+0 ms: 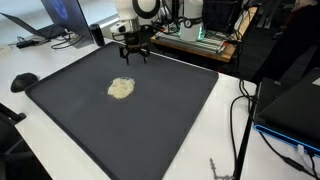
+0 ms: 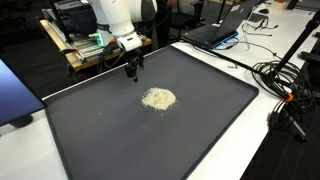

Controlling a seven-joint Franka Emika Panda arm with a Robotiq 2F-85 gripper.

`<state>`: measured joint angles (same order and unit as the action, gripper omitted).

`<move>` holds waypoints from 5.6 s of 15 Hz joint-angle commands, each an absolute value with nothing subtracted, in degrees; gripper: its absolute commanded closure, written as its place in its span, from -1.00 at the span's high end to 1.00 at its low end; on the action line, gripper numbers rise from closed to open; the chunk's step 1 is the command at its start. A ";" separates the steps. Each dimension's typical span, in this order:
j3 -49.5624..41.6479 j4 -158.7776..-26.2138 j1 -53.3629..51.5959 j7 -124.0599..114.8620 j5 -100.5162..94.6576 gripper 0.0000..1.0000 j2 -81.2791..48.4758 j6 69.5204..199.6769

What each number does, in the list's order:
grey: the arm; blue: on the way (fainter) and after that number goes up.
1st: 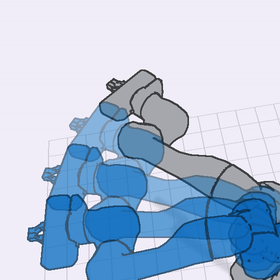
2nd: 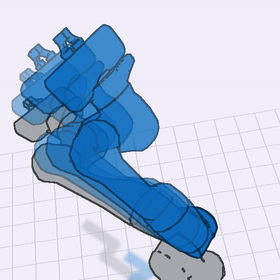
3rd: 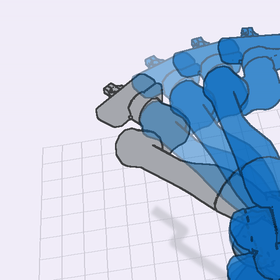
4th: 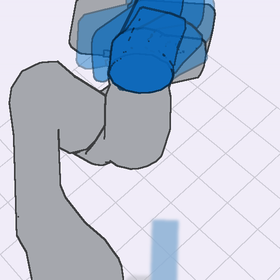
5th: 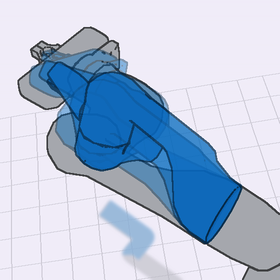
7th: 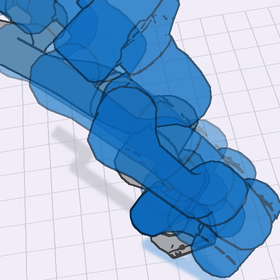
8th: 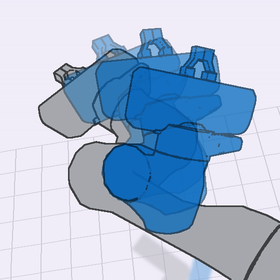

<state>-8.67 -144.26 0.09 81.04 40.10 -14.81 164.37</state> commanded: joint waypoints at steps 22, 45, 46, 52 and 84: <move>-8.06 -159.42 -12.12 42.43 13.15 1.00 5.90 184.15; -104.30 -154.31 -87.43 83.78 39.42 1.00 25.60 182.99; -108.81 -153.45 -91.65 84.69 38.35 1.00 27.40 184.70; -128.17 -144.99 -108.25 77.43 16.68 1.00 42.29 198.92; -128.30 -144.97 -101.50 71.10 -16.61 1.00 47.45 202.05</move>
